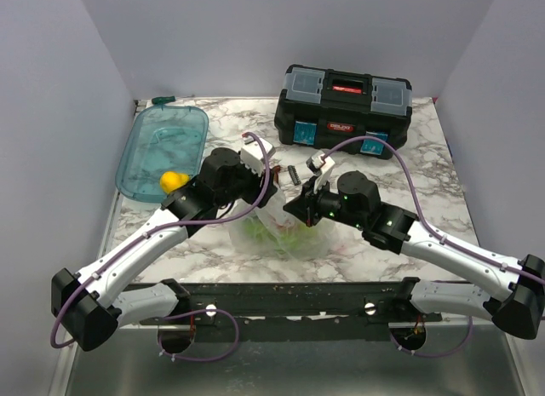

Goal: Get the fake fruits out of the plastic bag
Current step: Untie the plastic bag at the center of the board.

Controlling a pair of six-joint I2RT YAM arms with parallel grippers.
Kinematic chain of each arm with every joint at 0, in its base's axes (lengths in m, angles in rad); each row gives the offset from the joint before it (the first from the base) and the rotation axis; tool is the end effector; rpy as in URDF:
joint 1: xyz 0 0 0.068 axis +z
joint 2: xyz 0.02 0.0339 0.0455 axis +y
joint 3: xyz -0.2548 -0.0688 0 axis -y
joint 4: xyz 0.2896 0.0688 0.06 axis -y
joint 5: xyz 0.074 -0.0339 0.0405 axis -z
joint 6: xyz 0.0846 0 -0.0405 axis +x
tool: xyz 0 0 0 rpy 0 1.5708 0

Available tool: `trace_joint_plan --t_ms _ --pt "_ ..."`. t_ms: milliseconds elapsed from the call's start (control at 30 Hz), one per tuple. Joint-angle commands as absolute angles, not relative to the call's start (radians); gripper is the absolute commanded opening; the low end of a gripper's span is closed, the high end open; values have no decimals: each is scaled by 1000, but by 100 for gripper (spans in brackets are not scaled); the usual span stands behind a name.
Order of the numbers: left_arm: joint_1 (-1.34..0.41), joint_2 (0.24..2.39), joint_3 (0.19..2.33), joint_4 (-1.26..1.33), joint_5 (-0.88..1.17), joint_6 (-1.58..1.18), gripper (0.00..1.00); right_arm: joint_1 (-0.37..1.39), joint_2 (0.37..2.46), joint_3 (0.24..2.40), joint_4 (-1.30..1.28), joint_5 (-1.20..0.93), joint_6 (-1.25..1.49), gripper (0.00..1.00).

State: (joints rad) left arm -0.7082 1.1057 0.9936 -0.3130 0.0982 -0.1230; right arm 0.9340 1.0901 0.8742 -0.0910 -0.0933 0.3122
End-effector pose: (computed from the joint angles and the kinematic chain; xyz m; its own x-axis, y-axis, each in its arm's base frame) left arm 0.2561 -0.2303 0.3032 -0.3986 0.1806 -0.8992 0.6713 0.7254 -0.1519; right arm 0.2010 0.2851 0.2882 -0.4331 -0.0712 -0.8985 -0.7569 0.5701 0.3196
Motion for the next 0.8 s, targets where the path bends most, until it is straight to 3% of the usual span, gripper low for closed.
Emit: trace_joint_plan --t_ms 0,67,100,267,467,600,700,767 --pt "-707 1111 1037 -363 114 -117 30 933 1066 877 -84 -104 306 1" --pt "-708 1098 1041 -366 -28 -125 6 934 1060 878 -91 -90 310 1" --pt "-709 1084 1043 -369 -111 -131 0 934 1056 877 -95 -75 313 1" --pt "-706 885 901 -198 -314 -140 0 933 1034 856 -97 119 395 1" --pt "-704 706 744 19 -258 -132 0 932 938 772 -169 577 748 1" --pt "-704 721 749 12 -168 -133 0 932 919 735 -50 421 637 2" --pt "-704 747 778 -29 -107 -133 0 931 948 797 -96 379 565 10" --pt "-704 748 789 -44 -38 -130 0 933 972 841 -144 386 519 21"
